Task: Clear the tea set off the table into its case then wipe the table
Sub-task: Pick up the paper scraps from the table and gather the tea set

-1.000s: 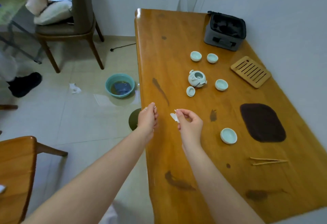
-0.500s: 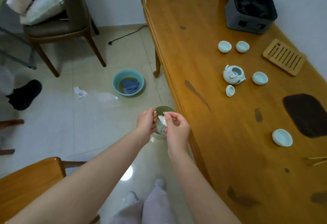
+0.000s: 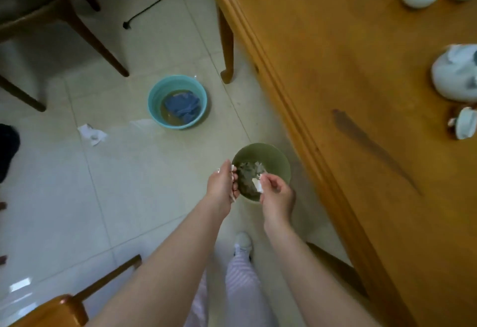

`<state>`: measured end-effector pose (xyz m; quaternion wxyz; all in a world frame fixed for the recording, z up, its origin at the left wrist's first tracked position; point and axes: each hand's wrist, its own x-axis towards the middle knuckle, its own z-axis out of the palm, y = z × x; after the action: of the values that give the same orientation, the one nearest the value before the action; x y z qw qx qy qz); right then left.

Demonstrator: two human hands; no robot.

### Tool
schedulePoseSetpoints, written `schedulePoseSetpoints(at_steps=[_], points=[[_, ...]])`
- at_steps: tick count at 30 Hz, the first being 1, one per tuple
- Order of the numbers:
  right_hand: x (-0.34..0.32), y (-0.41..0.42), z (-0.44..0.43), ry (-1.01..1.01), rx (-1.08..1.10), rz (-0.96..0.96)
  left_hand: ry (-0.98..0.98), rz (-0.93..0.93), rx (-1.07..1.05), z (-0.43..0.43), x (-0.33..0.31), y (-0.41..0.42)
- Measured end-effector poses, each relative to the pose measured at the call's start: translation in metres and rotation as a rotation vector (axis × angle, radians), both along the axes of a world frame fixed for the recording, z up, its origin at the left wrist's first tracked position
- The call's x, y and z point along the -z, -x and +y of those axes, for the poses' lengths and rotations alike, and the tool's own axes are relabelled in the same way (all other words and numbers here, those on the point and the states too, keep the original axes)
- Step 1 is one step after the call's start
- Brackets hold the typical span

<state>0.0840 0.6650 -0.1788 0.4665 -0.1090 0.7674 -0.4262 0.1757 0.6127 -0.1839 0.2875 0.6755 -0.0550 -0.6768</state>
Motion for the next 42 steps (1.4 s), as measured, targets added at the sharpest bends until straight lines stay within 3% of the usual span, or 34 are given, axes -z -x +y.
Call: schedulePoseSetpoints(at_steps=[3, 10, 17, 22, 28, 42], points=[[0.038, 0.003, -0.015, -0.093, 0.132, -0.033, -0.021, -0.004, 0.117, -0.013, 0.035, 0.003], [0.117, -0.001, -0.036, -0.263, 0.55, -0.332, -0.154, -0.019, 0.291, -0.041, 0.109, 0.005], [0.165, 0.014, -0.049, -0.294, 0.725, -0.399, -0.253, 0.193, 0.378, -0.061, 0.161, 0.026], [0.181, 0.038, -0.048, -0.277, 0.77, -0.463, -0.372, 0.266, 0.373, -0.074, 0.169, 0.034], [0.168, 0.051, -0.032, -0.217, 0.774, -0.579, -0.264, 0.143, 0.452, -0.075, 0.169, 0.034], [0.134, 0.038, -0.046, -0.142, 0.448, -0.402, -0.18, 0.359, 0.357, -0.077, 0.14, 0.051]])
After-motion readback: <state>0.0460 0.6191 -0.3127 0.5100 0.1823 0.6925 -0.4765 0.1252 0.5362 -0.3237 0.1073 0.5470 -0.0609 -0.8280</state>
